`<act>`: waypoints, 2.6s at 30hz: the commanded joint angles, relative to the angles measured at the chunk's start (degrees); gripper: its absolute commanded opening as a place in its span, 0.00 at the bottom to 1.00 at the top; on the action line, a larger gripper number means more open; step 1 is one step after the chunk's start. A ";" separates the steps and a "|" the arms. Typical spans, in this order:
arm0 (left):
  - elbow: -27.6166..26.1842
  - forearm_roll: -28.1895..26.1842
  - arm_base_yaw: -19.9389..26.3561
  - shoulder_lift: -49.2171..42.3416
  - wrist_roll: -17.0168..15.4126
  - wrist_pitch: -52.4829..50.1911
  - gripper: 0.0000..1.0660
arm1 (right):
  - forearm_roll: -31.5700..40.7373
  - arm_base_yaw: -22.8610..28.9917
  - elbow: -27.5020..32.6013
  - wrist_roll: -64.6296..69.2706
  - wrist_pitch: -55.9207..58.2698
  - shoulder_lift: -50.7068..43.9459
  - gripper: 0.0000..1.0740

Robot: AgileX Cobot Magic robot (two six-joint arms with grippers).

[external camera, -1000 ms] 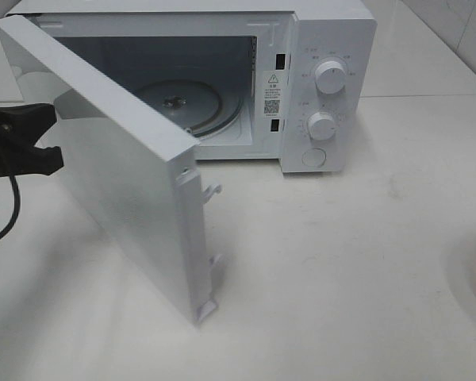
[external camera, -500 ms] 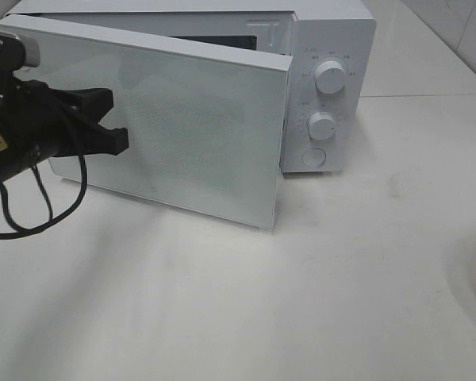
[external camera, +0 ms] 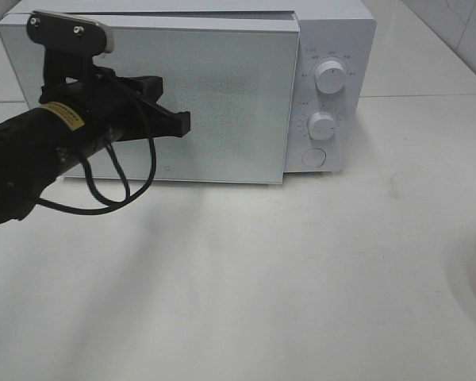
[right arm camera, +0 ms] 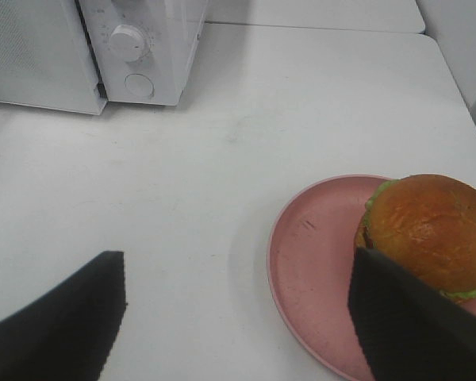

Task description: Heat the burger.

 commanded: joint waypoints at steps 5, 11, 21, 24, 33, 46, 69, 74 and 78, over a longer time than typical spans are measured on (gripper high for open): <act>-7.51 -8.31 -4.07 3.55 6.36 1.83 0.00 | -0.06 -0.40 0.06 -0.40 0.06 -1.66 0.71; -14.38 -14.78 -5.73 7.16 10.66 4.76 0.00 | -0.06 -0.40 0.06 -0.40 0.06 -1.66 0.71; -21.54 -18.33 -5.73 11.29 12.78 6.53 0.00 | -0.06 -0.40 0.06 -0.40 0.06 -1.66 0.71; -23.49 -19.94 -5.61 12.20 14.95 6.82 0.00 | -0.06 -0.40 0.06 -0.40 0.06 -1.66 0.71; -27.67 -21.89 -3.21 13.29 17.25 9.11 0.00 | -0.06 -0.40 0.06 -0.40 0.06 -1.66 0.71; -23.49 -21.26 -7.68 7.79 19.88 21.03 0.00 | -0.06 -0.40 0.06 -0.40 0.06 -1.66 0.71; -13.58 -13.98 -9.91 -4.70 20.05 62.51 0.94 | -0.06 -0.40 0.06 -0.40 0.06 -1.66 0.71; -13.58 -6.93 -9.91 -8.82 17.65 78.04 0.94 | -0.06 -0.40 0.06 -0.40 0.06 -1.66 0.71; -13.58 -3.90 -9.91 -11.17 13.35 81.82 0.94 | -0.06 -0.40 0.06 -0.40 0.06 -1.66 0.71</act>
